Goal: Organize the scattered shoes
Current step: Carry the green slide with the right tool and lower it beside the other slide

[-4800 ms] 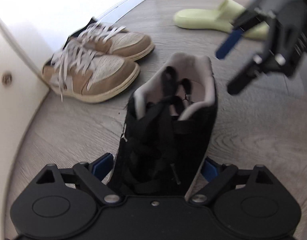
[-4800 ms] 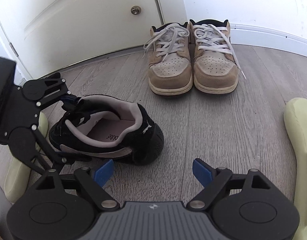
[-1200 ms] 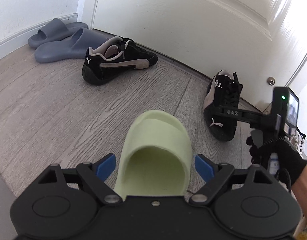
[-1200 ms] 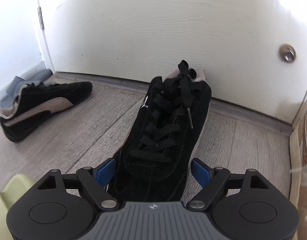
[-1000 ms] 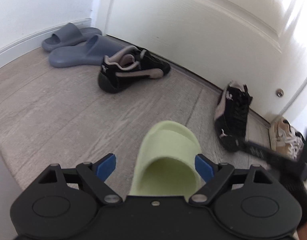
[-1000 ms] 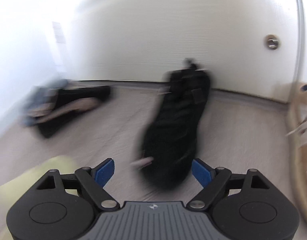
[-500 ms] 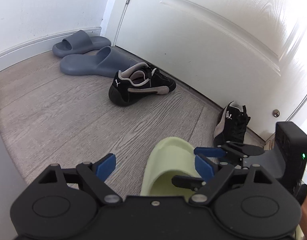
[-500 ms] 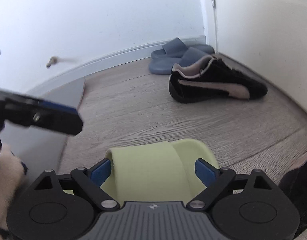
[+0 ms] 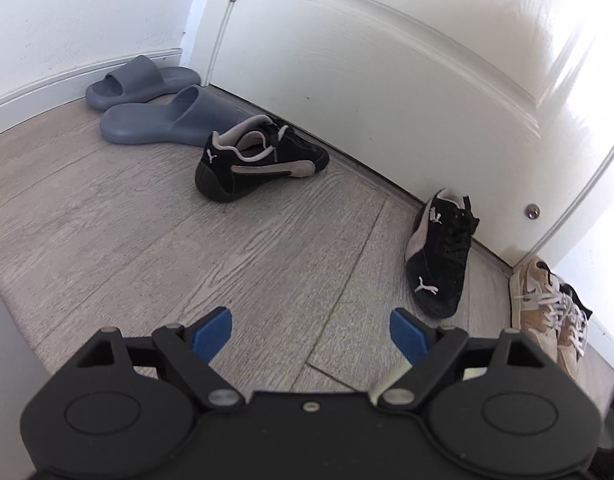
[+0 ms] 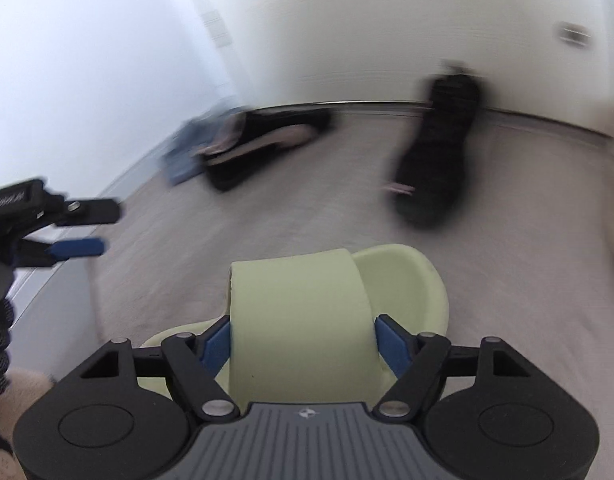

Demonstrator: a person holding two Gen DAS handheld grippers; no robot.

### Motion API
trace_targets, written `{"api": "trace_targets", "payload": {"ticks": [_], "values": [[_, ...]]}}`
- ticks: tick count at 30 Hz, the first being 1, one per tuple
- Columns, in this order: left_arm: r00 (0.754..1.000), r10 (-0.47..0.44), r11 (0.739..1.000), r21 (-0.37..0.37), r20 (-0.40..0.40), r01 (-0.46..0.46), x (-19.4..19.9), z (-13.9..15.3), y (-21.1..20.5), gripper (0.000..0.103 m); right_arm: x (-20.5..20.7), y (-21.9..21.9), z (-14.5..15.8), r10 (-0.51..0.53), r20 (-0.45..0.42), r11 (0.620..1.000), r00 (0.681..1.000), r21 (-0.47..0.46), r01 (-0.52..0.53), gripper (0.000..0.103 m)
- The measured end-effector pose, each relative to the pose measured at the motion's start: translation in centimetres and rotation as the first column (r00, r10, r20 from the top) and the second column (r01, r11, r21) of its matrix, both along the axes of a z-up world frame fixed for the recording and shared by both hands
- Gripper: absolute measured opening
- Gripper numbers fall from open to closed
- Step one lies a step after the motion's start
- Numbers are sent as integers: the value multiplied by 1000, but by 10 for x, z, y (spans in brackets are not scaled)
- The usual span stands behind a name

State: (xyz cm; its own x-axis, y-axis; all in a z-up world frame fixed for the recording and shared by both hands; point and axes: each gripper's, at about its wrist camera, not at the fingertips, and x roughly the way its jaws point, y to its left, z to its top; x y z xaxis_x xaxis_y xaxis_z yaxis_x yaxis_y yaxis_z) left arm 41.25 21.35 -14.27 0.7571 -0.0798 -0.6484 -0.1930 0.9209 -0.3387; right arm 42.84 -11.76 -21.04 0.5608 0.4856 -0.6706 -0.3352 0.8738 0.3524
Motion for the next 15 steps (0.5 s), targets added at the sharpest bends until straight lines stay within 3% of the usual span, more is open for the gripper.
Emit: {"api": "trace_targets", "payload": {"ticks": [3, 5, 8, 11, 13, 15], "values": [[999, -36, 999, 20, -1, 36, -1, 0, -10, 87, -40, -40, 4, -220, -81, 975, 972, -37, 218, 78], [998, -59, 998, 34, -2, 59, -1, 0, -17, 87, -62, -55, 5, -203, -123, 979, 971, -41, 199, 81], [996, -84, 995, 61, -2, 84, -3, 1, -26, 87, -85, -69, 10, -89, -143, 996, 986, -44, 84, 81], [994, -107, 991, 76, 5, 107, -7, 4, -31, 87, -106, -78, 29, 78, 13, 984, 997, -162, -75, 92], [993, -119, 990, 74, 7, 118, -9, 6, -33, 87, -112, -82, 40, 175, 122, 959, 977, -244, -141, 103], [992, -126, 990, 64, 5, 125, -10, 5, -34, 87, -101, -80, 42, 295, 146, 925, 944, -292, -244, 103]]}}
